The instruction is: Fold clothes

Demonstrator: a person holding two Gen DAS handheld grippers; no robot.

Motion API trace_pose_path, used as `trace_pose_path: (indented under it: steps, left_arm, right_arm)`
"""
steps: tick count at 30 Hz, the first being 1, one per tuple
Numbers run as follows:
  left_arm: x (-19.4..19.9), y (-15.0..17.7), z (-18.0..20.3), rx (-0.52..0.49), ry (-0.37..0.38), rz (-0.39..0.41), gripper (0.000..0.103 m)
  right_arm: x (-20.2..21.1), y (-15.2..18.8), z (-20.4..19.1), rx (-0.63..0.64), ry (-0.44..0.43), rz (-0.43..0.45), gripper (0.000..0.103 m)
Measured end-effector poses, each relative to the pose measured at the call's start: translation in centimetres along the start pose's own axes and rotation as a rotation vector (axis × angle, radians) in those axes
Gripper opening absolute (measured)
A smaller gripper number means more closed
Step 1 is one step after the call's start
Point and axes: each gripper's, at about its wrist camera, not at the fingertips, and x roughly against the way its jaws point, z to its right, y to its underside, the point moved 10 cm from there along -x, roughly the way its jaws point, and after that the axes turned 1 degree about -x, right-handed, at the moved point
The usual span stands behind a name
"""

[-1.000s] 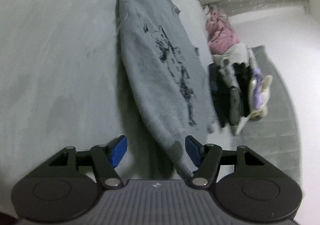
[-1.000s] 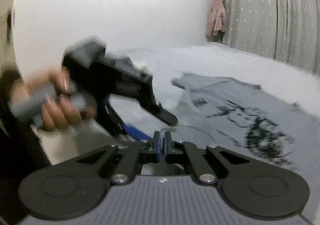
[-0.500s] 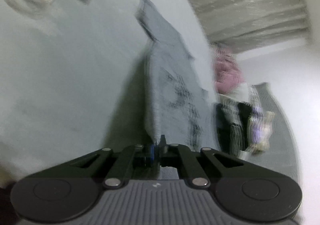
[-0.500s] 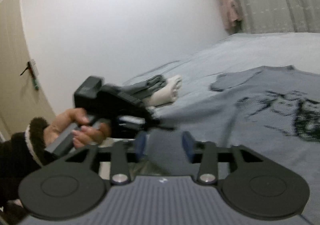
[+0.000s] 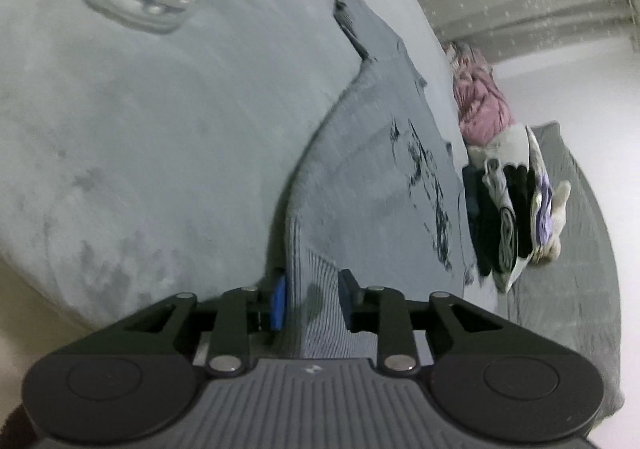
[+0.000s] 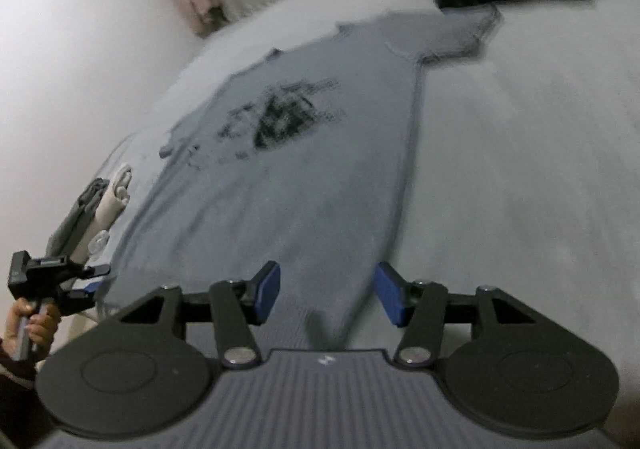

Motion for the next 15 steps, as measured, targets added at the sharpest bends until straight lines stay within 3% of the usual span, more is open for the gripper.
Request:
trace_pose_path:
  steps: [3,7,10,11,12,15]
  left_arm:
    - [-0.3,0.5,0.0,-0.011,-0.005,-0.002,0.027]
    - [-0.6,1.0,0.1,-0.012,-0.02,0.01,0.023]
    - [-1.9,1.2,0.6,-0.016,-0.046,0.016,0.009]
    - [-1.9,1.4,0.6,-0.015,-0.053,0.018,0.006]
    - [-1.7,1.4,0.7,-0.019,-0.055,0.025,0.005]
    - [-1.1,1.7,1.4,-0.037,-0.051,0.04,0.004]
  right_arm:
    - [0.7,2.4,0.1,-0.036,-0.011,-0.027,0.056]
    - [-0.4,3.7,-0.8,-0.132,-0.112,-0.057,0.048]
    - [-2.1,3.7,-1.3,-0.23,-0.199,-0.055,0.035]
    - [-2.5,3.8,-1.6,-0.24,-0.207,-0.056,0.019]
    - [-2.8,3.8,-1.9,-0.249,-0.215,-0.057,0.011]
    - [-0.5,3.1,-2.7,-0.212,-0.215,0.009,0.009]
